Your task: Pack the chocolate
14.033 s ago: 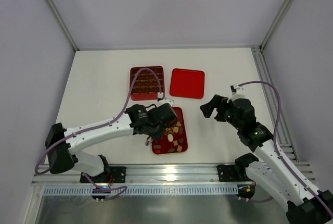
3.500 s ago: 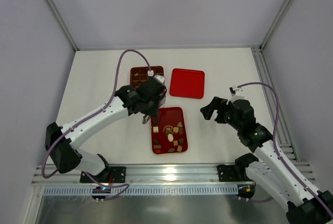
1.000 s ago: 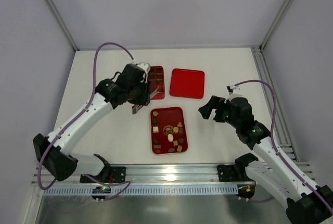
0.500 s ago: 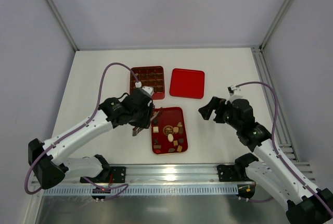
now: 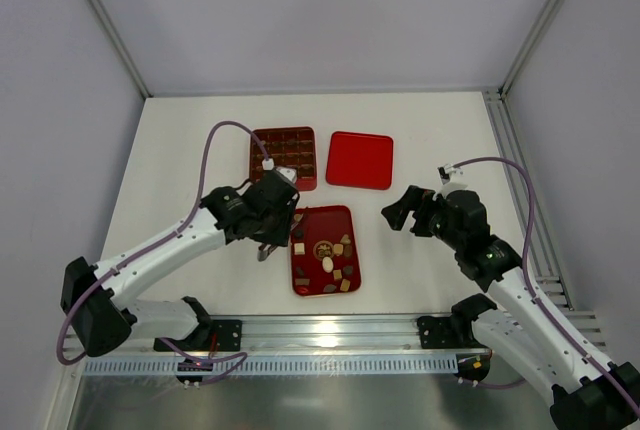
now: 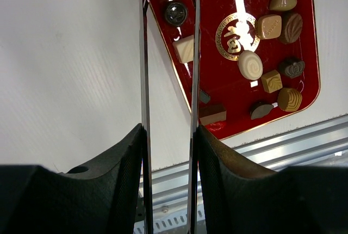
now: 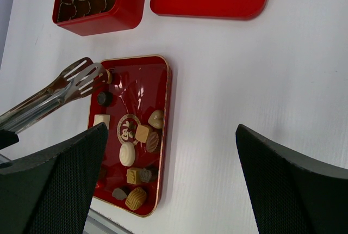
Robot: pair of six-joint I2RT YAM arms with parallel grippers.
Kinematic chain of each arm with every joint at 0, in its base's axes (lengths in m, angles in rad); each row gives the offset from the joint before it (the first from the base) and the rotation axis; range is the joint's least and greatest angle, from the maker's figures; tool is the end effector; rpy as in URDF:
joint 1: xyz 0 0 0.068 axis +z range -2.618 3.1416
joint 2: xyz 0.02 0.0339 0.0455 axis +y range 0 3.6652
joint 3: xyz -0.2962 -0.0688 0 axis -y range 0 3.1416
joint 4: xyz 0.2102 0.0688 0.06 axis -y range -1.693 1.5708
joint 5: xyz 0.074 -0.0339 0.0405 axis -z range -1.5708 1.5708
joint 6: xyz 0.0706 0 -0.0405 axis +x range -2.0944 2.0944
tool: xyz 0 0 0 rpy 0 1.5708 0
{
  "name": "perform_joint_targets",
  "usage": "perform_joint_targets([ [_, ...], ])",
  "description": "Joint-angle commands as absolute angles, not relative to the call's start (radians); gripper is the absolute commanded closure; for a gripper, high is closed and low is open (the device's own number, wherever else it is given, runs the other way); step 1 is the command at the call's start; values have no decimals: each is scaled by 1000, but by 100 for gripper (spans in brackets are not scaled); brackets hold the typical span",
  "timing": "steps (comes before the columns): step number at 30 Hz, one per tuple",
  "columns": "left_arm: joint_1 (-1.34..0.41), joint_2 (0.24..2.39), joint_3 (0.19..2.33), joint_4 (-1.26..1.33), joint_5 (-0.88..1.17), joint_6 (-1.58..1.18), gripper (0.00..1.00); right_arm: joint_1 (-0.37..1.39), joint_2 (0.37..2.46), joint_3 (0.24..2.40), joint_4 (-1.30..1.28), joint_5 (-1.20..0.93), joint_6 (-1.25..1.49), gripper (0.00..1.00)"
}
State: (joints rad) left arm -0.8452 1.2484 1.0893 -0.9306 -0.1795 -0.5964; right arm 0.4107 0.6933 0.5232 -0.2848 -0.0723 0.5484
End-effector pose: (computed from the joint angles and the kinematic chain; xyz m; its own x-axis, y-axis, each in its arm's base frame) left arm 0.1485 -0.1484 0.2932 -0.8693 0.1473 -0.4718 0.2332 0.9638 -0.1290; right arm 0.1256 0.0603 0.2629 -0.5824 0.3135 -0.7500 -0.1806 0.8497 0.4954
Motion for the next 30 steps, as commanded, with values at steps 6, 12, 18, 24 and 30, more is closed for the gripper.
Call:
perform_joint_targets([
  [6, -850, 1282, 1080, -868, -204, -604, 58, 414, 687, 519, -244, -71, 551, 0],
  [12, -850, 1315, 1080, -859, -210, -598, 59, 414, 686, 523, -245, -67, 548, 0],
  [18, -850, 1315, 1078, -859, -207, -597, 61, 414, 693, 523, -244, -67, 548, 0],
  [24, -850, 1322, 1078, -864, -213, -592, 64, 414, 704, 525, -235, -71, 546, 0],
  [30, -850, 1322, 1086, -870, -213, -588, 67, 413, 704, 526, -236, -69, 545, 0],
])
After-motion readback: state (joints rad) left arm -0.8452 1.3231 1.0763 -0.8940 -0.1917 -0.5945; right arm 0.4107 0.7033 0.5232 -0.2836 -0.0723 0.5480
